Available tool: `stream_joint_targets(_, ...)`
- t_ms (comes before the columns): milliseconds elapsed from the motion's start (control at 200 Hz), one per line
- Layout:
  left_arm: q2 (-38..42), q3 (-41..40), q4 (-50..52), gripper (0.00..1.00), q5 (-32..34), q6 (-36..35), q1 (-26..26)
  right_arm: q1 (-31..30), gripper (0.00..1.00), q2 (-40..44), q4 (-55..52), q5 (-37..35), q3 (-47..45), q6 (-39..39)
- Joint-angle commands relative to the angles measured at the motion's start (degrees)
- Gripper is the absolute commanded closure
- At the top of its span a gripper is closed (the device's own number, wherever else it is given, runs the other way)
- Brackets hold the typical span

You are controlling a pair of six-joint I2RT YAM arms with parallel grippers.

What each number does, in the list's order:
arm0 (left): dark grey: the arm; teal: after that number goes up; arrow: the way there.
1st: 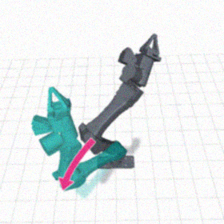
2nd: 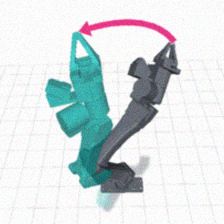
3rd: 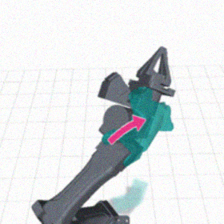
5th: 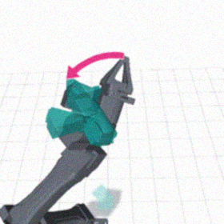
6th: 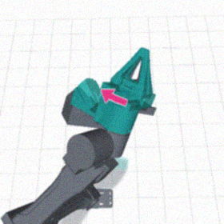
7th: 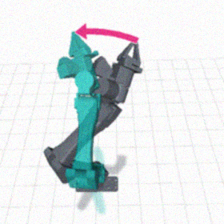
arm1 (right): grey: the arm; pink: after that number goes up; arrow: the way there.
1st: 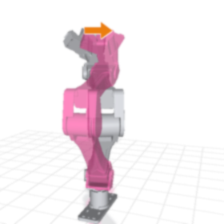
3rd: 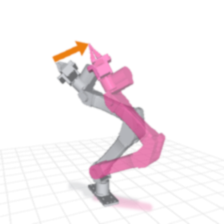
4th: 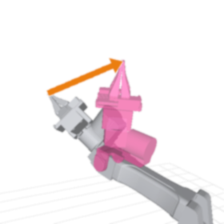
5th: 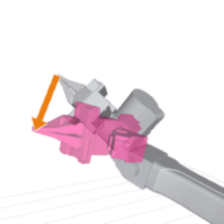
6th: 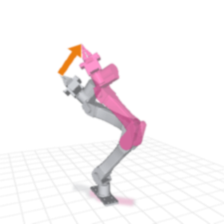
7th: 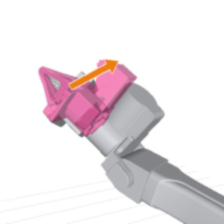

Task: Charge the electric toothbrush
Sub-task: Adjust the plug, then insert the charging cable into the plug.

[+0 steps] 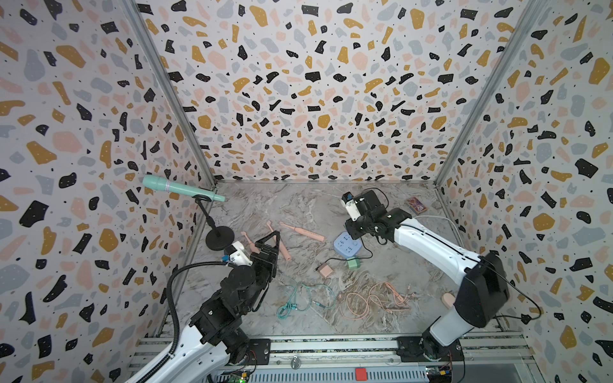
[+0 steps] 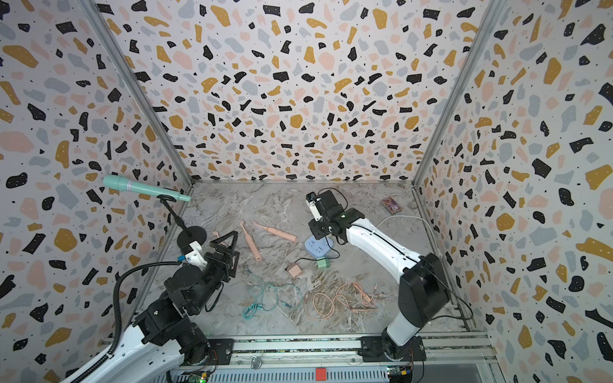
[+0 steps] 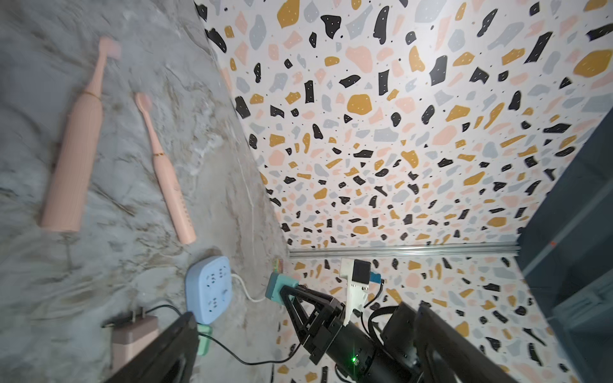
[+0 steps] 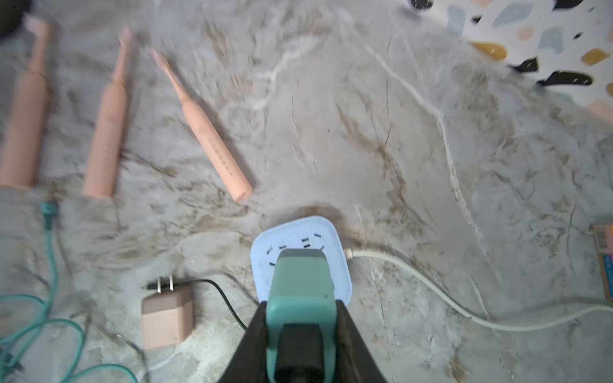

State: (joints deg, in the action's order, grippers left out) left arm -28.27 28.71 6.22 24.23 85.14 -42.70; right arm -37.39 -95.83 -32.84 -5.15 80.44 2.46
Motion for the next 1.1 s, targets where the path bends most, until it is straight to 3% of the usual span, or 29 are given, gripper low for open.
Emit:
stream_joint_targets(0,0.57,2.51,8.8,0.01,4.27,-9.33,0.42,-1.52,1.0,-5.4,-11.13,-7.17,6.2,-2.79)
stream_joint_targets(180,2.05,2.05,11.44,0.0,6.31,-11.57,0.38,-2.16,1.0,-16.57,-19.04,-11.78,18.66,-5.03)
stream_joint_targets(385,3.74,-0.03,12.06,0.0,6.35,-10.91,0.38,-0.95,1.0,-22.77,-23.3,-9.4,26.28,-6.75)
stream_joint_targets(666,3.58,-0.59,12.35,0.0,5.74,-10.79,0.39,0.29,1.0,-21.25,-20.31,-0.08,22.69,-8.79)
stream_joint_targets(1096,3.16,-1.77,11.15,0.0,4.71,-9.93,0.47,1.78,1.0,-19.75,-16.22,4.1,19.07,-10.53)
